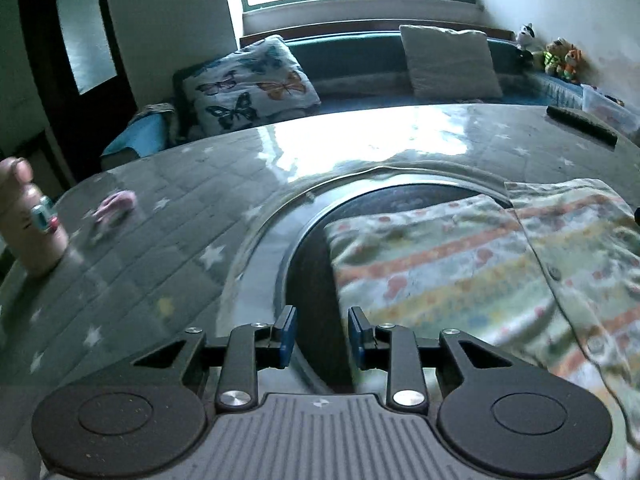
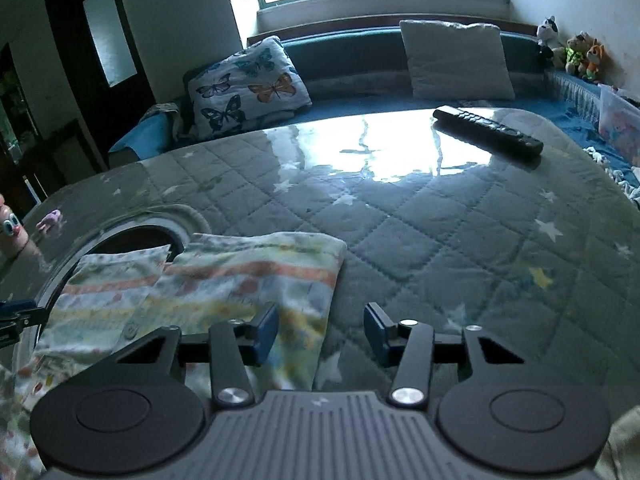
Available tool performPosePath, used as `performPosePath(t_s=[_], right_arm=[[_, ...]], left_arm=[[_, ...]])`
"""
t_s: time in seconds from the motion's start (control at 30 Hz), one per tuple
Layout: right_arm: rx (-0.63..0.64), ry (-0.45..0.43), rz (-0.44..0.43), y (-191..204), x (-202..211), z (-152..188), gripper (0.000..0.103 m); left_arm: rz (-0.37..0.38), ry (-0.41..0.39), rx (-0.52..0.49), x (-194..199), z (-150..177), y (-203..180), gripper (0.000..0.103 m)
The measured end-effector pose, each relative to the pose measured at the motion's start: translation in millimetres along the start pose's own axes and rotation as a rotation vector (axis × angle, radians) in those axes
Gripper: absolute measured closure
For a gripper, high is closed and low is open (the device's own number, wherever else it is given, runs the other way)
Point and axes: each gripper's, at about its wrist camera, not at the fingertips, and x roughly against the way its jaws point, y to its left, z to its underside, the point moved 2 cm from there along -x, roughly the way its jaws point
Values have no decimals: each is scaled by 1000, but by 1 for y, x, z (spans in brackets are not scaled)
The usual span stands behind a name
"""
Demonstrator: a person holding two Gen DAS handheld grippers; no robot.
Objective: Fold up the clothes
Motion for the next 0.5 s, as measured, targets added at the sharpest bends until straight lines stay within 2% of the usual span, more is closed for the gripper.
performPosePath(t_s=[0.27,0.37,0.47,0.5], right_arm=[[15,18,-7,0,-23,-10,65],[10,20,-17,-1,-26,-12,77],[9,24,-31,0,-28,-14,85],[9,25,-34,0,-29,-15,88]], left_arm=[[33,-4,-22,-31,-23,-4,68],[45,-7,-27,-35,-26,-5,68],[67,-10,-24,-38,-28,-6,75],[79,-11,-22,-39,-29,-5,82]])
